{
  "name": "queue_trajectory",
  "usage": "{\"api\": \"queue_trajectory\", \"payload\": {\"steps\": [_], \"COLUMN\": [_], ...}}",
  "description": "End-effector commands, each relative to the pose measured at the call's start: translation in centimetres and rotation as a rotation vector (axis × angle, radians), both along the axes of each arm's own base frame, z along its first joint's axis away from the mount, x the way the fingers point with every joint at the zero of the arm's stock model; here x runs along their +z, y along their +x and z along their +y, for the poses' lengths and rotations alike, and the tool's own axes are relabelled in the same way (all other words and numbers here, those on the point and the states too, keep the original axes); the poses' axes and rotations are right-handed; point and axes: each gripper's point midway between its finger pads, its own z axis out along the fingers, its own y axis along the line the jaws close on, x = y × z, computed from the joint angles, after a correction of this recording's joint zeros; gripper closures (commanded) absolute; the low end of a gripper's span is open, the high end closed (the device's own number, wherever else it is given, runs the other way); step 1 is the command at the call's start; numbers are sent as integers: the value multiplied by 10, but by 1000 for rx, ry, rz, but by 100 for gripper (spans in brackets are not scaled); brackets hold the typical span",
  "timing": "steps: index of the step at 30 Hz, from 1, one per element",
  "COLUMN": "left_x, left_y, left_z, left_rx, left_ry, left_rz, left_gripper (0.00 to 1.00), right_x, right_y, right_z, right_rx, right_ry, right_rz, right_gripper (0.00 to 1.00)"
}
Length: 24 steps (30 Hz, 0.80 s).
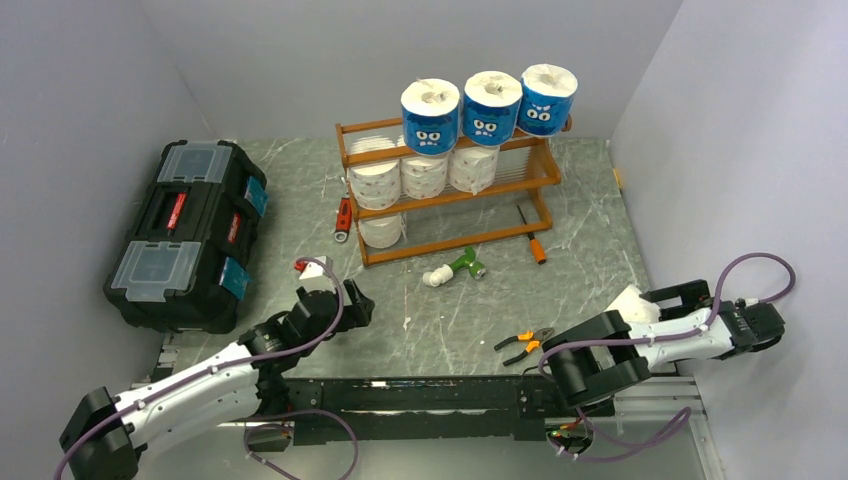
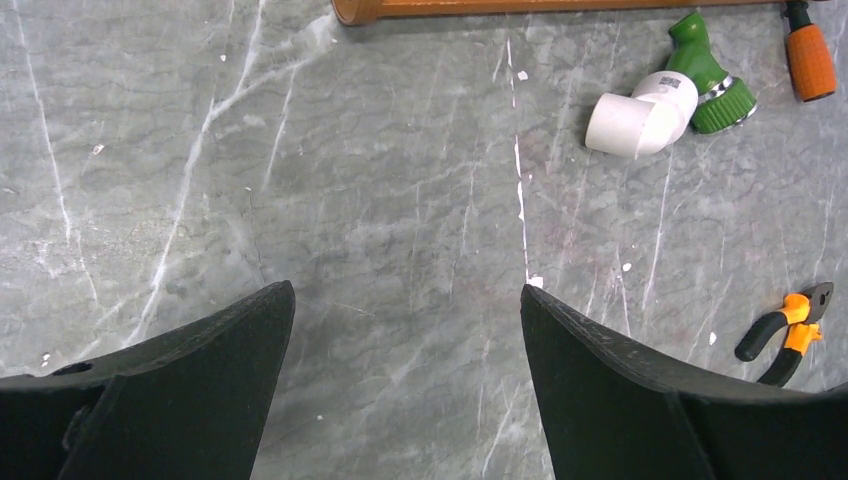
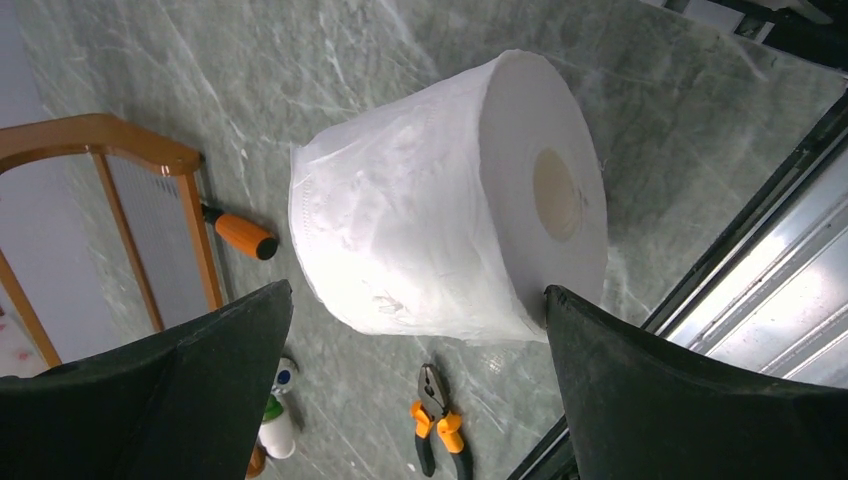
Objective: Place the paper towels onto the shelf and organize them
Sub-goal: Move the paper towel to the center of the board.
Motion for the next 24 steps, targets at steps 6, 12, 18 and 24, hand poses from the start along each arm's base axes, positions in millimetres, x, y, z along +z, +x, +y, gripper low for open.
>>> {"api": "queue_trajectory", "payload": {"steps": [6, 12, 18, 24], "left_x": [8, 6, 7, 7], "left_y": [2, 0, 0, -1], "left_z": [-13, -15, -17, -20], "left_rx": [-22, -25, -30, -36], "left_ry": [-49, -57, -64, -68], "left_rz": [-7, 12, 18, 30], "left_gripper": [11, 11, 12, 12], "right_x": [3, 14, 19, 14], "right_y": [4, 11, 18, 34], "right_z": [-14, -9, 0, 20], "right_rx": [-1, 48, 99, 206], "right_ry": [-72, -119, -114, -62], "right_rz": [-32, -89, -130, -129], "right_gripper": [0, 0, 0, 0]}}
